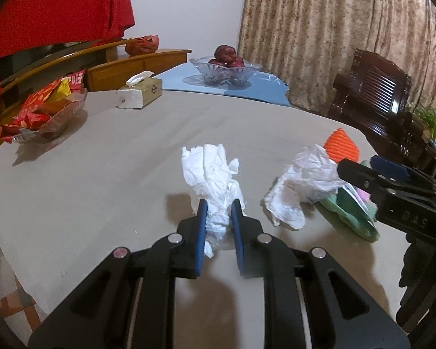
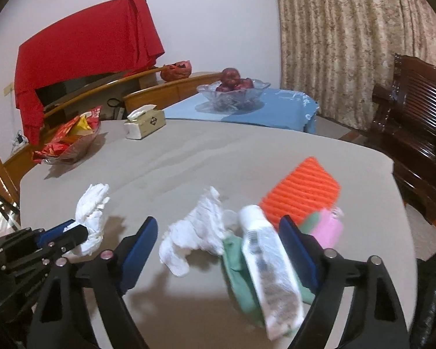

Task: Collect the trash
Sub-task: 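Grasp the white tissue with the left tool while the right tool grasps white plastic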

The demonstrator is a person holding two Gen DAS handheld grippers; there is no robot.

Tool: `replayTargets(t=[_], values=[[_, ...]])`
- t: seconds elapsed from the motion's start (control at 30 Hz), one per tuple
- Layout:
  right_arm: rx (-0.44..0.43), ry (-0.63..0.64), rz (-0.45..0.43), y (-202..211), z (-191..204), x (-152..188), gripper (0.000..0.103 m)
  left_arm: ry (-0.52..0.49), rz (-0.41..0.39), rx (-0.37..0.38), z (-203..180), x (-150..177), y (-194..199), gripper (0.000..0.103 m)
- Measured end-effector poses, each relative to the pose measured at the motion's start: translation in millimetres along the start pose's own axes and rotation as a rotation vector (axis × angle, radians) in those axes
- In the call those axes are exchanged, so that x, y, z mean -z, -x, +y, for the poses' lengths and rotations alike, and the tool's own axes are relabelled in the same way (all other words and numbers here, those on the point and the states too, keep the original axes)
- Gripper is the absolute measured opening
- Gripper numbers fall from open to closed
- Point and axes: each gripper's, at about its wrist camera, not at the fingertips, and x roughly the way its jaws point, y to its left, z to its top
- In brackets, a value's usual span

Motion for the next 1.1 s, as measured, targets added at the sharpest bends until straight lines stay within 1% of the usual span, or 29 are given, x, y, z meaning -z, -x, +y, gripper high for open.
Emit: replayTargets(t=[0.13, 0.27, 0.4, 0.6, 0.67, 0.73, 0.8, 0.83, 1.1], values=[[-0.011, 0.007, 0.020, -15, 8, -2, 0.075, 0.015, 0.005, -0.011, 10, -2, -6, 0.016], [-0.020, 0.019, 0.050, -30, 13, -2, 0.066, 0.016, 0.007, -0.016, 17, -3, -10, 0.016], [-0.022, 0.033, 0.077, -41, 18, 0, 0.062, 0.022, 0.008, -0.020, 19, -3, -11, 0.016], [-0.021, 0.057, 0.144, -60, 24, 5, 0.040, 0.028, 0.007, -0.023, 20, -4, -11, 0.016], [-0.012, 0.063, 0.147, -61, 24, 8, 0.026, 0.029, 0.007, -0.024, 20, -5, -11, 0.016], [-0.019, 0.062, 0.148, -59, 23, 8, 0.017, 0.029, 0.005, -0.025, 20, -5, -10, 0.016], [-0.030, 0.056, 0.141, -55, 21, 7, 0.014, 0.028, 0.003, -0.025, 19, -6, -8, 0.016], [-0.034, 0.054, 0.134, -53, 20, 6, 0.010, 0.028, 0.002, -0.025, 18, -5, -7, 0.016], [-0.103, 0.035, 0.049, -18, 22, -11, 0.010, 0.013, -0.029, -0.016, 7, -14, 10, 0.016]])
